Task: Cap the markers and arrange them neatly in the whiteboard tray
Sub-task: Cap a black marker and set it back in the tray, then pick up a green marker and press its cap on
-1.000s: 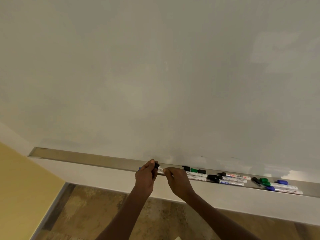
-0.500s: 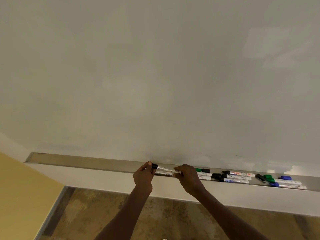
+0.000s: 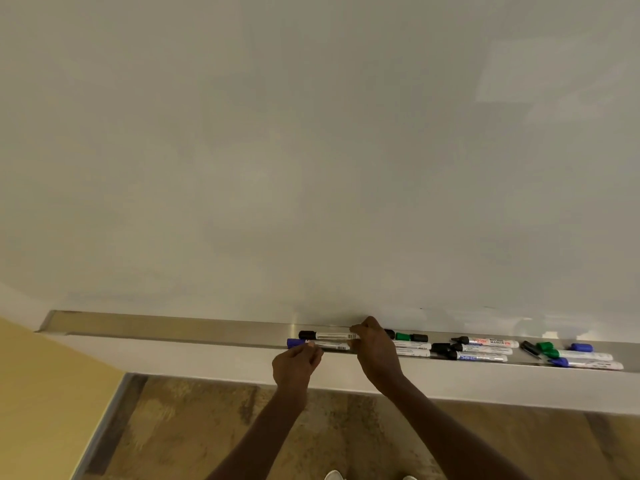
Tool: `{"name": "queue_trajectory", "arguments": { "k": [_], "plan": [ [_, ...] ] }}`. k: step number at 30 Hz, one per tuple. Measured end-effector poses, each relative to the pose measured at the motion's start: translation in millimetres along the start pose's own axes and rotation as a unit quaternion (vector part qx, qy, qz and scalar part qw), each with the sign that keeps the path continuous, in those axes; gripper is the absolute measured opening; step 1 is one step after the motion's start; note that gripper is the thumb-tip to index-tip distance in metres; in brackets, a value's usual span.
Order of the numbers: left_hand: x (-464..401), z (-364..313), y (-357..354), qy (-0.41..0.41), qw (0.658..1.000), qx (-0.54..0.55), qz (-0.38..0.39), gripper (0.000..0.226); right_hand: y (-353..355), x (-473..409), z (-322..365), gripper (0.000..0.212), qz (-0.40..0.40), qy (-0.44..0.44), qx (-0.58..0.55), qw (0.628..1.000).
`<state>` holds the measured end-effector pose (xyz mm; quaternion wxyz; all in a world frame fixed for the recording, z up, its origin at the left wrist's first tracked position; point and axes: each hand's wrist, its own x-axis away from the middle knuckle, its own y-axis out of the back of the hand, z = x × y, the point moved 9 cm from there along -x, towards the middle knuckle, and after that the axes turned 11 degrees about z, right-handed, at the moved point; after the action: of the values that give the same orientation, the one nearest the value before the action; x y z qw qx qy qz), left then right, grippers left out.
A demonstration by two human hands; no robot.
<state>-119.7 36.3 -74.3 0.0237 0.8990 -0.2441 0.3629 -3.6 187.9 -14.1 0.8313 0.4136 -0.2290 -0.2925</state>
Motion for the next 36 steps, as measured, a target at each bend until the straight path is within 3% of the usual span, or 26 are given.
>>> {"name": "queue_trajectory", "arguments": {
  "k": [5,10,18,20,24,36],
  "plan": [
    [7.2,7.9,-11.6,0.010,0.999,0.015,0.033,0.011,0.5,-2.4,-6.1,0.025,-0.002,0.031,-0.002,1.000],
    [11.1,15.3,-23.6,0.021,0.998,0.042,0.041,0.014,26.9,21.0,-31.6,0.027,-0.029,0.069,0.093,0.993],
    [15.5,14.8,-55.5,0.021,0.996,0.068,0.045,0.013,22.4,31.9,-71.9,0.040,0.058,0.063,0.218,0.972],
    [16.3,16.4,-66.5,0.019,0.996,0.060,0.066,0.021,21.5,32.5,-78.1,0.040,0.068,0.061,0.225,0.970],
    [22.4,20.4,-68.8,0.010,0.996,0.082,0.022,0.017,20.4,32.7,-81.4,0.041,0.063,0.086,0.220,0.970],
    [42.2,17.6,-87.4,-0.055,0.998,0.043,-0.004,0.013,22.6,34.9,-83.4,0.028,0.061,0.118,0.206,0.970]
  ]
}}
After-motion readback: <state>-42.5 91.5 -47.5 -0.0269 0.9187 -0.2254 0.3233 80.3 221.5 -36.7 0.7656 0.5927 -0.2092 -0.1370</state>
